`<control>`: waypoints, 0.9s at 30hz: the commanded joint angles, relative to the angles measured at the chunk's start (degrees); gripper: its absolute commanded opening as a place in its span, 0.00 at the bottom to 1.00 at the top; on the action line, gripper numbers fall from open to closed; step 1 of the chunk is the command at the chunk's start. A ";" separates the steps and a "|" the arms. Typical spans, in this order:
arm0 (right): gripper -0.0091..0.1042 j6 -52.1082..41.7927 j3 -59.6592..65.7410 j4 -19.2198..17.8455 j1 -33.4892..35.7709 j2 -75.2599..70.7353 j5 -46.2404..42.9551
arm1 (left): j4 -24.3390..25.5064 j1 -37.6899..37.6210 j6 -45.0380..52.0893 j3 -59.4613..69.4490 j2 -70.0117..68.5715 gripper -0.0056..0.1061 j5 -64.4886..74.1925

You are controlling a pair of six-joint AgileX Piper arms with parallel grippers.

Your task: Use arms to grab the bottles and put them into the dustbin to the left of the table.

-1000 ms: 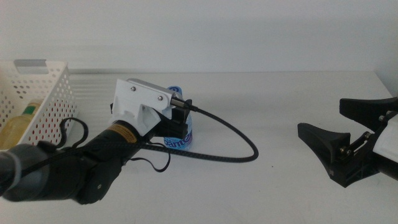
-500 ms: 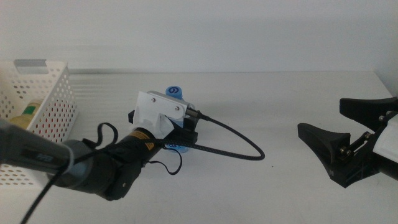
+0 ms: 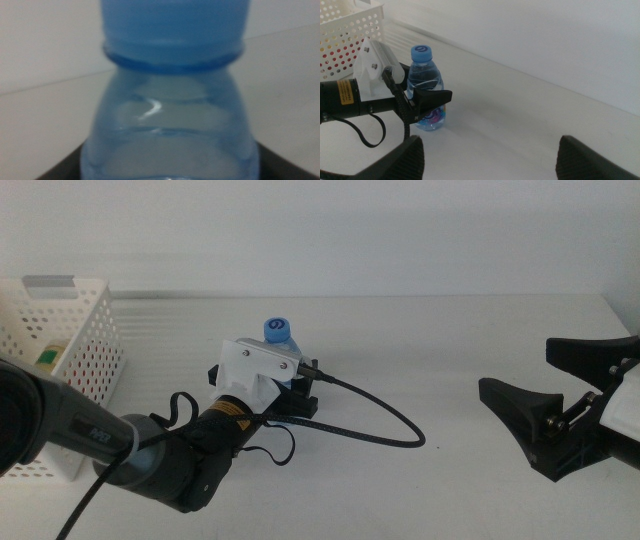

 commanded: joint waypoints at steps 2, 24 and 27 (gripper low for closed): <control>0.72 -0.38 -1.57 -0.29 0.22 -0.56 -4.51 | -0.91 -0.11 -0.74 -1.07 -2.38 0.52 -5.01; 0.72 -0.38 -1.28 -0.29 0.22 -0.56 -4.45 | -1.98 8.70 5.09 -6.23 -45.44 0.00 59.94; 0.72 -0.38 -1.28 -0.29 0.22 -0.56 -4.45 | -1.40 14.41 6.55 -13.80 -46.54 0.00 76.54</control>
